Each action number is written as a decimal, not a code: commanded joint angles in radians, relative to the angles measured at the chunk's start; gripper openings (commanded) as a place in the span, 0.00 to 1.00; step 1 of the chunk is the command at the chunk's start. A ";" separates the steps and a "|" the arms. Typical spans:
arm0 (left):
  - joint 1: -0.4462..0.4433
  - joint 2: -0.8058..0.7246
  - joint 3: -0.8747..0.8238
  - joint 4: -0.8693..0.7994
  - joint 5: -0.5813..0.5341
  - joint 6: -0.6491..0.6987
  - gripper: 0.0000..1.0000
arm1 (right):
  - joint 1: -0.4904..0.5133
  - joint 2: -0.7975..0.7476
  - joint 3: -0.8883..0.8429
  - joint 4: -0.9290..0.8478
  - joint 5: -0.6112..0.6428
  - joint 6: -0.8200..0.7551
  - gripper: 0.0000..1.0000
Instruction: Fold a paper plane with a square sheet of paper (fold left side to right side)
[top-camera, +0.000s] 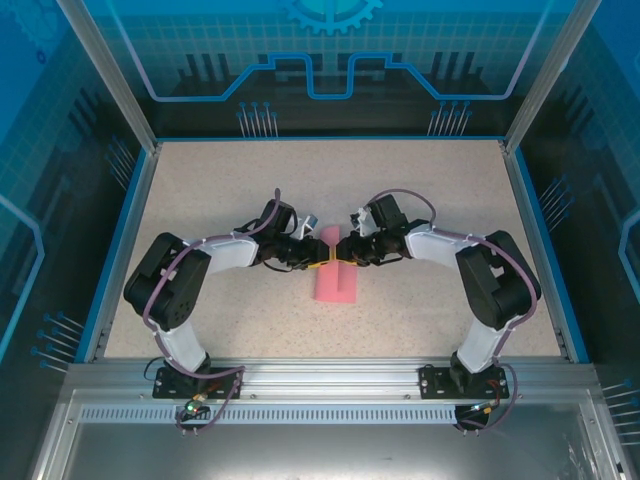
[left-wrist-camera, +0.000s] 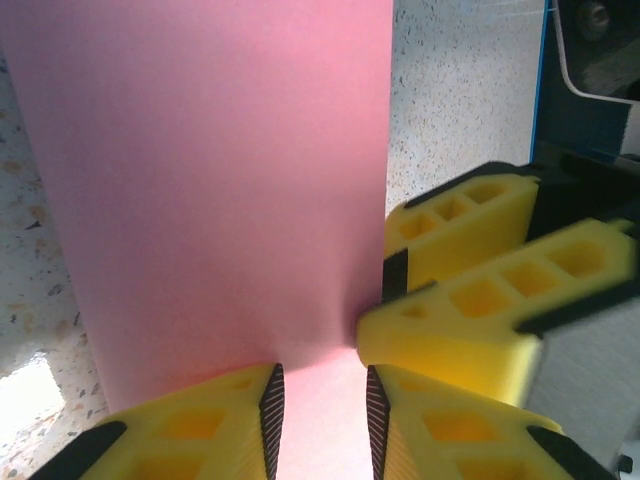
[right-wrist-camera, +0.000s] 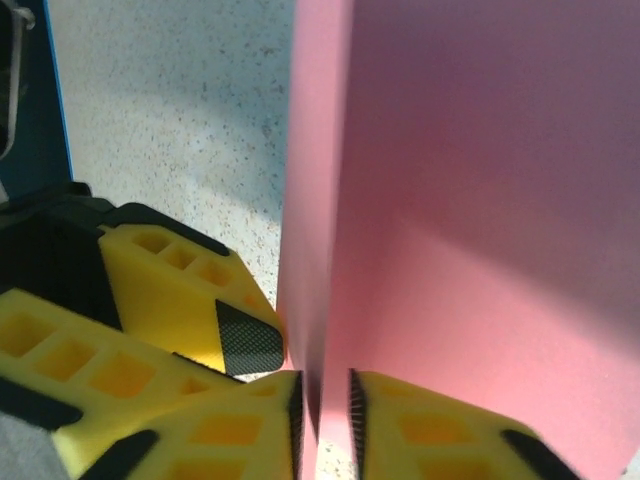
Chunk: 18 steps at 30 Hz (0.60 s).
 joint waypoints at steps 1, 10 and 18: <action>-0.006 0.007 0.029 -0.017 0.001 0.016 0.31 | 0.011 0.012 0.007 0.012 -0.017 0.006 0.10; -0.005 -0.070 0.024 -0.124 -0.103 0.062 0.46 | -0.006 -0.016 0.031 -0.145 0.109 -0.077 0.00; -0.013 -0.049 0.030 -0.188 -0.165 0.065 0.56 | -0.022 -0.023 0.021 -0.203 0.178 -0.108 0.00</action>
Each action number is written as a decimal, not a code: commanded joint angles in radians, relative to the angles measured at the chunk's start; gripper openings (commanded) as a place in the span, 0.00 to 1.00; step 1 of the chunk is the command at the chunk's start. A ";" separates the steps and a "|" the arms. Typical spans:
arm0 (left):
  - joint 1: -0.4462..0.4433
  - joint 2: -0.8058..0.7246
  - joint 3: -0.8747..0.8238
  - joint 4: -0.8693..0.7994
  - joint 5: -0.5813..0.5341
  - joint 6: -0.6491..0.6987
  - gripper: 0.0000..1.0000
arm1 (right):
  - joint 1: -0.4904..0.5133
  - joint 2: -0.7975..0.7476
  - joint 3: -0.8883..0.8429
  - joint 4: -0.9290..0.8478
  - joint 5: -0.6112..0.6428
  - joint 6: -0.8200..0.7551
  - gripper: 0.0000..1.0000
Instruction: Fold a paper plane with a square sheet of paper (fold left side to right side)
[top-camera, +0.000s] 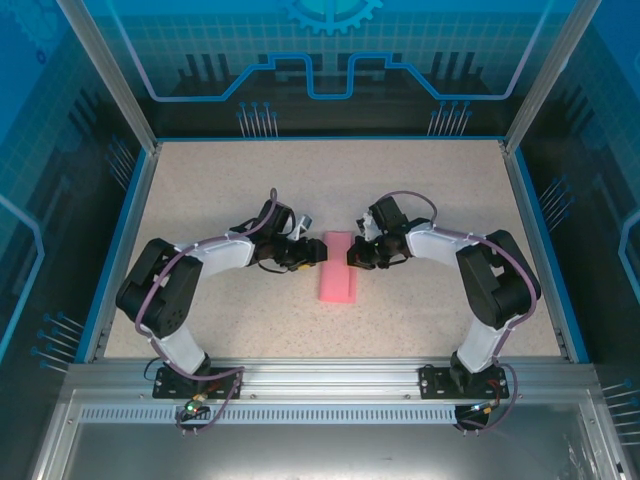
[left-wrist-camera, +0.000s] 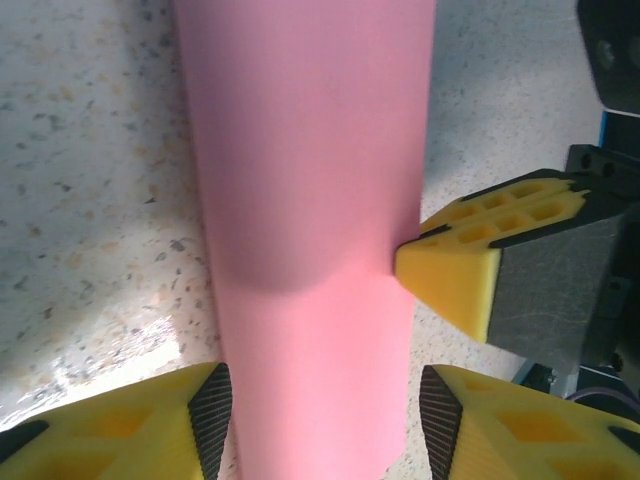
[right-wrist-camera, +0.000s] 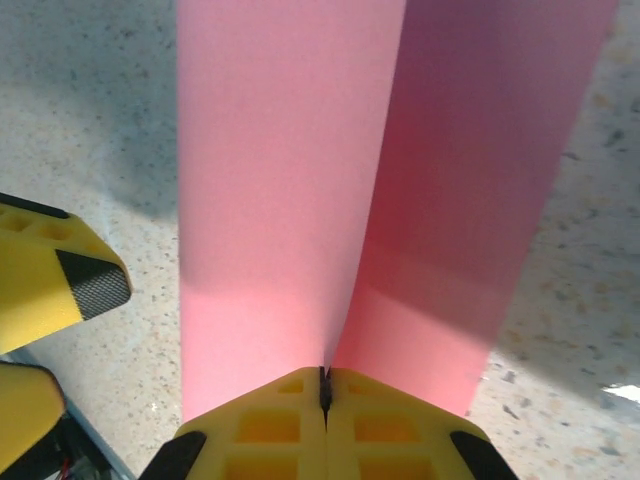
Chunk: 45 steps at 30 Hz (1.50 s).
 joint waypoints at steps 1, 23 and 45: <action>-0.016 0.020 0.034 -0.055 -0.035 0.011 0.56 | -0.008 -0.022 0.011 -0.059 0.045 -0.032 0.00; -0.117 0.222 0.222 -0.256 -0.178 0.020 0.50 | -0.011 -0.024 0.010 -0.081 0.091 -0.045 0.15; -0.154 0.303 0.276 -0.322 -0.211 0.012 0.50 | -0.101 -0.300 -0.133 -0.135 0.302 -0.031 0.48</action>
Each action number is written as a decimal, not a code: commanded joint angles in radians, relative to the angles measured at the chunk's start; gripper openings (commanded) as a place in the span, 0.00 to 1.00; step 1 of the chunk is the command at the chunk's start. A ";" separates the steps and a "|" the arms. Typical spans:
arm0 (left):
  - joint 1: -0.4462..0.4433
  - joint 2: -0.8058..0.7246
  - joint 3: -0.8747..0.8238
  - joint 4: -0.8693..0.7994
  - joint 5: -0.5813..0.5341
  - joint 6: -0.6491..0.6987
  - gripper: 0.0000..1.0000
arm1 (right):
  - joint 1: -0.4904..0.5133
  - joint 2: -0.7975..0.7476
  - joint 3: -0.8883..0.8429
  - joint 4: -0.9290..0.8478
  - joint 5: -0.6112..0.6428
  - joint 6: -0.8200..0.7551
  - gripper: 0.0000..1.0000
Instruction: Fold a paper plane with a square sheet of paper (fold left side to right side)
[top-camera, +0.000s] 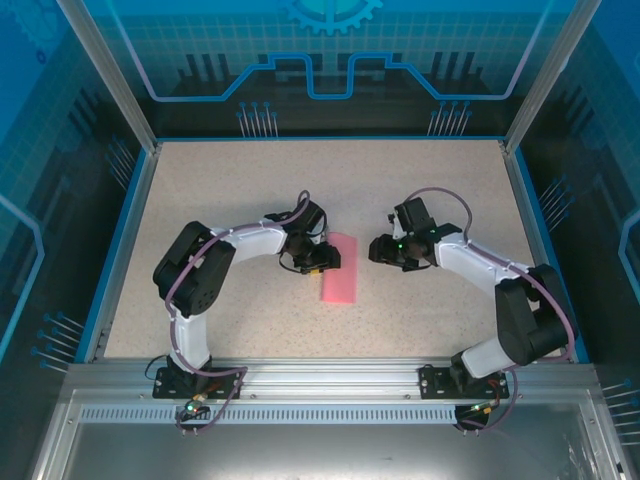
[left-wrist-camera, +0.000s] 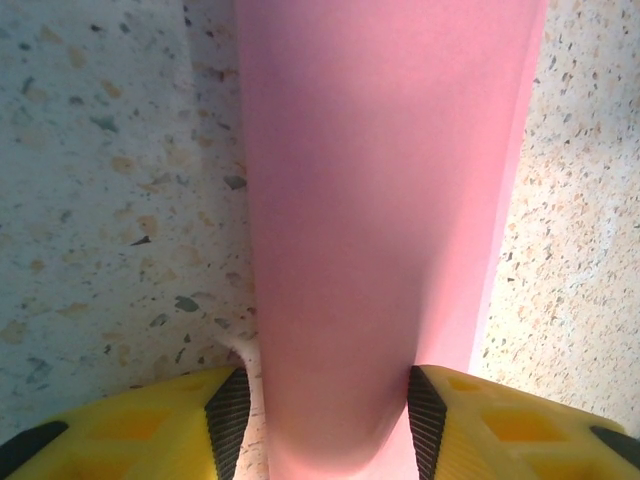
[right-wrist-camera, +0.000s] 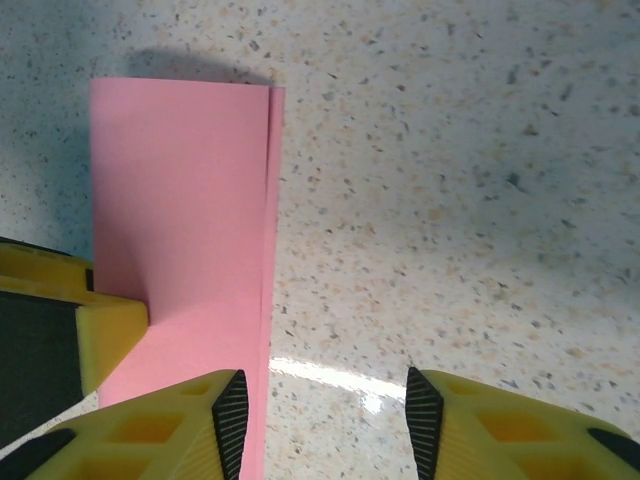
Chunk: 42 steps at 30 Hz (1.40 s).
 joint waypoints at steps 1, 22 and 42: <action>-0.033 0.079 0.006 -0.037 -0.020 0.009 0.50 | -0.021 -0.029 -0.018 -0.028 0.023 0.005 0.48; -0.061 0.151 0.072 -0.105 -0.044 0.048 0.51 | -0.034 -0.047 -0.025 -0.041 0.017 -0.003 0.50; -0.065 0.179 0.102 -0.137 -0.058 0.067 0.50 | -0.032 -0.017 -0.029 -0.008 -0.057 0.002 0.50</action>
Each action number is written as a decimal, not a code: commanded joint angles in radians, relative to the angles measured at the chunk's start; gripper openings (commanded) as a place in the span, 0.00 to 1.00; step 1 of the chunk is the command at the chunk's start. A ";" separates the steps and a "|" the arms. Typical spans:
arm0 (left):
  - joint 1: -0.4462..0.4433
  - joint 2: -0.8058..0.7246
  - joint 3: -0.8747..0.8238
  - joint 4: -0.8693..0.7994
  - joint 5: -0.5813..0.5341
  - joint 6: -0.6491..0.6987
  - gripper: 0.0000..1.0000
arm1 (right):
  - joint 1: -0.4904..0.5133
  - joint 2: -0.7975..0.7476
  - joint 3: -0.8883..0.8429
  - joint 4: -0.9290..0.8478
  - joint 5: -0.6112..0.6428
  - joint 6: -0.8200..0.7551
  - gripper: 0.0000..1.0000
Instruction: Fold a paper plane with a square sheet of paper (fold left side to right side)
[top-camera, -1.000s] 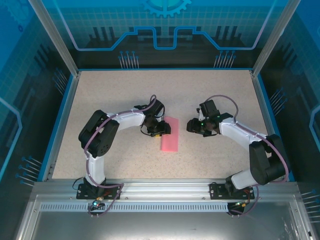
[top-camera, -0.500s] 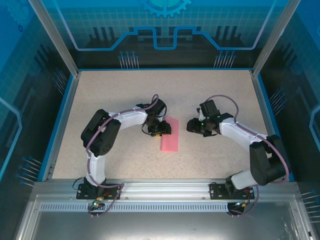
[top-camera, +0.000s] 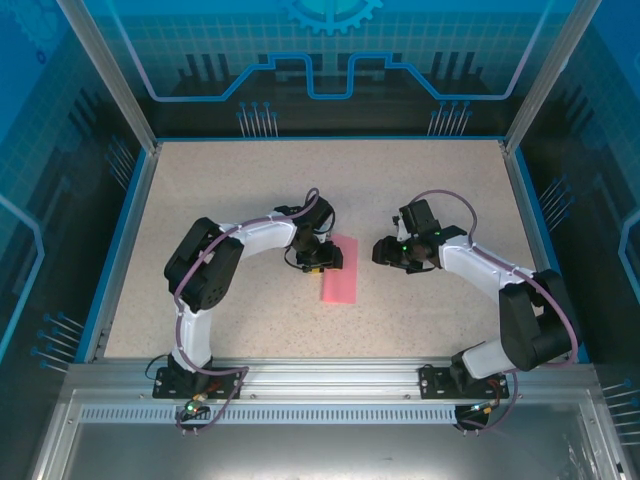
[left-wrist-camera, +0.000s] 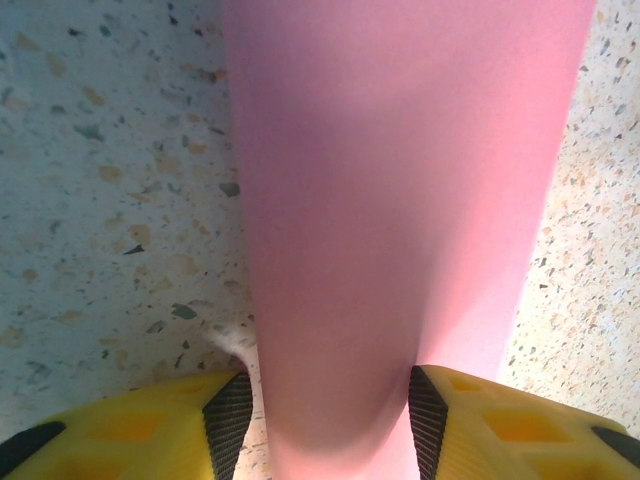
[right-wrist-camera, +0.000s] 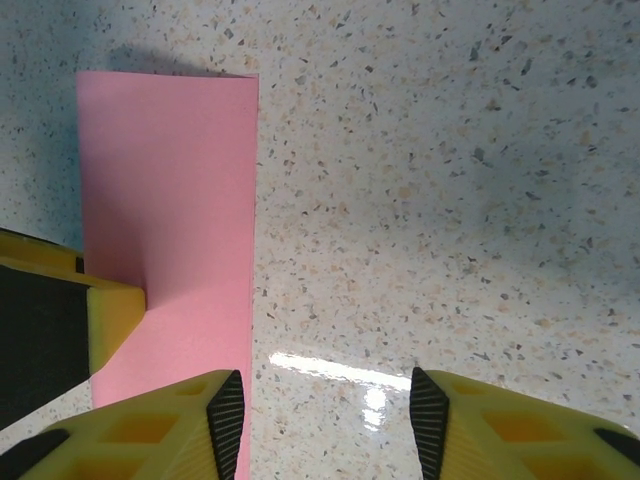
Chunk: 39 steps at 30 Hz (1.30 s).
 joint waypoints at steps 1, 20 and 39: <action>-0.042 0.105 -0.030 0.030 -0.006 0.031 0.50 | -0.015 0.014 -0.009 0.009 -0.047 0.003 0.50; -0.044 0.118 -0.025 0.026 -0.006 -0.003 0.51 | 0.045 0.064 -0.005 0.045 -0.090 0.022 0.47; -0.044 0.148 -0.017 0.025 0.008 -0.031 0.51 | 0.059 0.067 0.001 0.039 -0.090 0.027 0.46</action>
